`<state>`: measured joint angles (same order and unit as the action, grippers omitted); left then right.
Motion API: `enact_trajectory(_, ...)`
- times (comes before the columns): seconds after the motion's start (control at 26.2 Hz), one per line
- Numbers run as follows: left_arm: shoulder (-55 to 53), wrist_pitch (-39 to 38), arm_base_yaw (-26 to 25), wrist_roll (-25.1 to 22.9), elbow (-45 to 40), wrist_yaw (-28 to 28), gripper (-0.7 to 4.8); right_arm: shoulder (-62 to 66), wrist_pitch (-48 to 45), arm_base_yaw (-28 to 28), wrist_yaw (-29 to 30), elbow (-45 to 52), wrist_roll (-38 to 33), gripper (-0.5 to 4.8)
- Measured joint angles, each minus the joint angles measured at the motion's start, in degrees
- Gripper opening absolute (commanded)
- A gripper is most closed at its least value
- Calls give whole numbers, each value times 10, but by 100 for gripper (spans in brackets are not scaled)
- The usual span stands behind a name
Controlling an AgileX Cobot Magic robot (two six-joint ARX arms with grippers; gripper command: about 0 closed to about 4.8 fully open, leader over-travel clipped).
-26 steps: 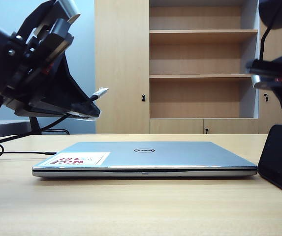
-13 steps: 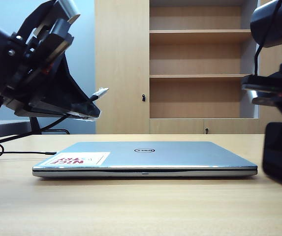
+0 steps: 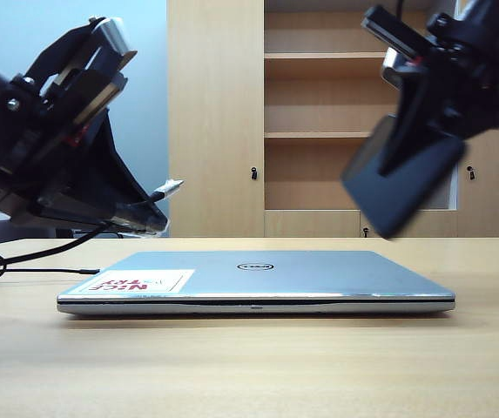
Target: Pick up the charging cable and the phone, plug the charging cable into the charging port on the phone, and finally place them back on the table.
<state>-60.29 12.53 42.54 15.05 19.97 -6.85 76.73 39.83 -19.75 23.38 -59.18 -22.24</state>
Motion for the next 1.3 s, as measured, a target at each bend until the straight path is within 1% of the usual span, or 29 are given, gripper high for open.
enact_trajectory(0.11, 0, 0, 15, 1, 0, 0, -6, 0, -92, 0, 37, 24, -30, -5)
enact_trajectory(0.19, 0, 1, 35, 6, -2, 0, -6, 0, -205, 0, 67, 65, -71, -5)
enact_trajectory(0.3, 0, 8, 50, 38, -15, 0, -6, 0, -338, 0, 99, 127, -137, -5)
enact_trajectory(0.46, 0, 24, 59, 74, -25, 0, -6, 2, -480, 0, 108, 186, -219, -5)
enact_trajectory(0.61, -5, 36, 71, 92, -28, 0, -6, 10, -600, -2, 106, 228, -297, -5)
enact_trajectory(0.69, -5, 45, 77, 104, -30, 0, -6, 15, -644, -6, 102, 242, -327, -5)
enact_trajectory(0.8, -18, 67, 86, 125, -30, -1, -6, 35, -686, -29, 93, 248, -359, -5)
enact_trajectory(0.99, -44, 90, 87, 162, -30, 0, -6, 55, -695, -62, 86, 248, -363, -5)
enact_trajectory(1.11, -57, 101, 89, 168, -30, 0, -6, 65, -700, -72, 80, 249, -365, -5)
enact_trajectory(1.18, -67, 110, 91, 188, -30, 0, -6, 76, -728, -76, 66, 249, -384, -5)
enact_trajectory(1.3, -71, 113, 91, 200, -30, 0, -6, 94, -746, -75, 64, 249, -407, -5)
